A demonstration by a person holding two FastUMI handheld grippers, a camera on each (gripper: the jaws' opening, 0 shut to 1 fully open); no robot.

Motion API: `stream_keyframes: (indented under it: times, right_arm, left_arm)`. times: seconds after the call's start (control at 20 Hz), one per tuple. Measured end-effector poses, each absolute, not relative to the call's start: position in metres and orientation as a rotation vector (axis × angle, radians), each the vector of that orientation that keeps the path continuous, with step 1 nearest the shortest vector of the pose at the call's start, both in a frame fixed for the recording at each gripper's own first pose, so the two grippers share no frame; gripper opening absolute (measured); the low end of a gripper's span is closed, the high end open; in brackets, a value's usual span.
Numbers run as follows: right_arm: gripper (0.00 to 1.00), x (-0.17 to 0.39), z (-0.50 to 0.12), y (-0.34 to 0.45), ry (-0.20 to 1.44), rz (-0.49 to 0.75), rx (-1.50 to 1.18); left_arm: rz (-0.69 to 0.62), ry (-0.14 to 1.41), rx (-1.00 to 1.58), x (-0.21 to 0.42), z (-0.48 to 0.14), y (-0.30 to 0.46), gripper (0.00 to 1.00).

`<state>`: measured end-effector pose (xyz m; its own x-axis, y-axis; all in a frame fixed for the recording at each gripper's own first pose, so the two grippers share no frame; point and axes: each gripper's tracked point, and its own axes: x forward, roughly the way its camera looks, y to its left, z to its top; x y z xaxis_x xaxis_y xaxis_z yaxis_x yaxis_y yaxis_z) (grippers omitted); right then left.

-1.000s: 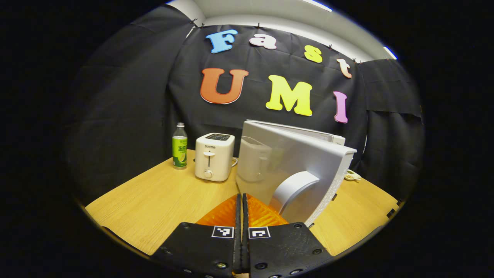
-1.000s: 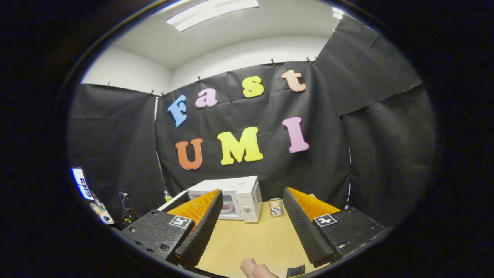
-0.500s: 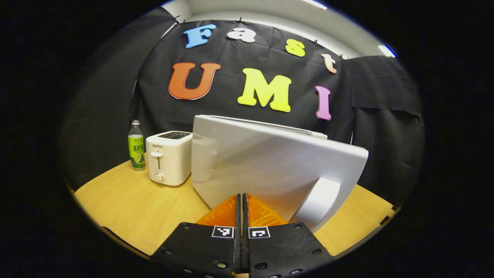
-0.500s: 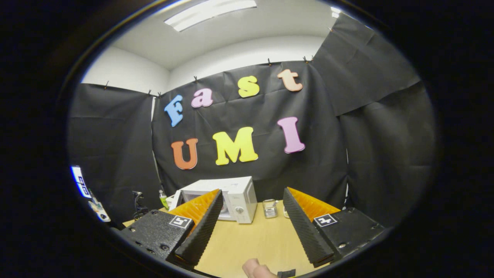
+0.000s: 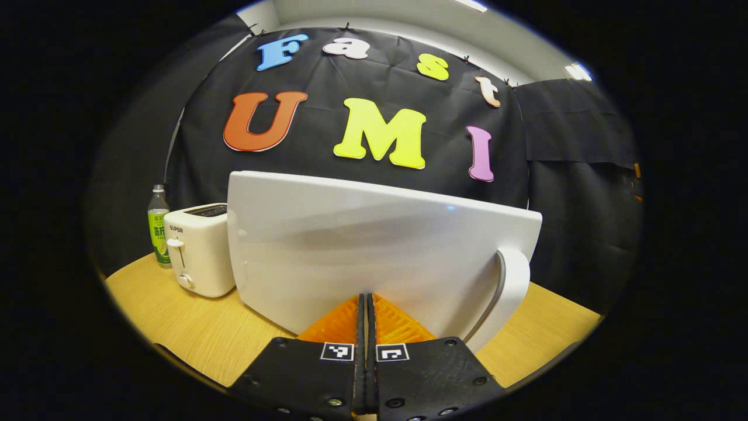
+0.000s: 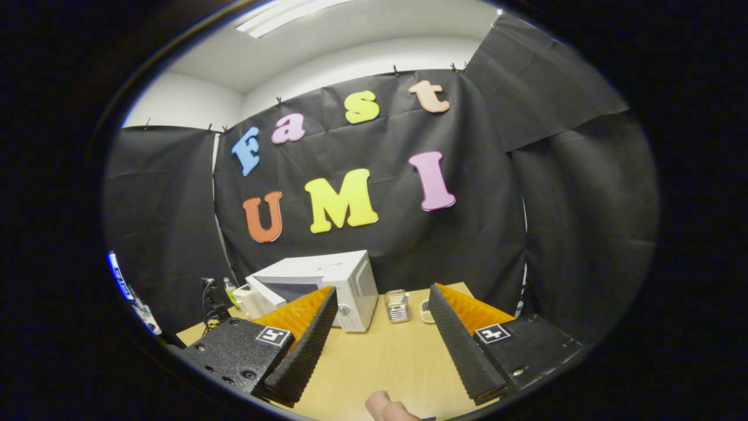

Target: Open the microwave oven with the left hand, put the food in, and close the microwave oven.

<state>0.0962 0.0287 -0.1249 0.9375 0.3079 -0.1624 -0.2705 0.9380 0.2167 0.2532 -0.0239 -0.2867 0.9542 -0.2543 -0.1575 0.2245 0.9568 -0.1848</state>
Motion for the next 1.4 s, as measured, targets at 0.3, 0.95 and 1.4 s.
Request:
stream_keyframes:
  times: [0.3, 0.95, 1.4]
  right_arm:
    - [0.89, 0.142, -0.147, 0.032, 0.247, 0.303, 0.181]
    - [0.89, 0.154, -0.162, 0.047, 0.279, 0.318, 0.167]
    - [0.89, 0.099, -0.131, 0.045, 0.244, 0.273, 0.119]
  left_arm:
    - [-0.237, 0.155, -0.147, 0.296, -0.287, -0.052, 0.11]
    - [-0.23, 0.169, -0.19, 0.334, -0.282, -0.07, 0.0]
    - [-0.243, 0.159, -0.186, 0.275, -0.224, -0.078, 0.15]
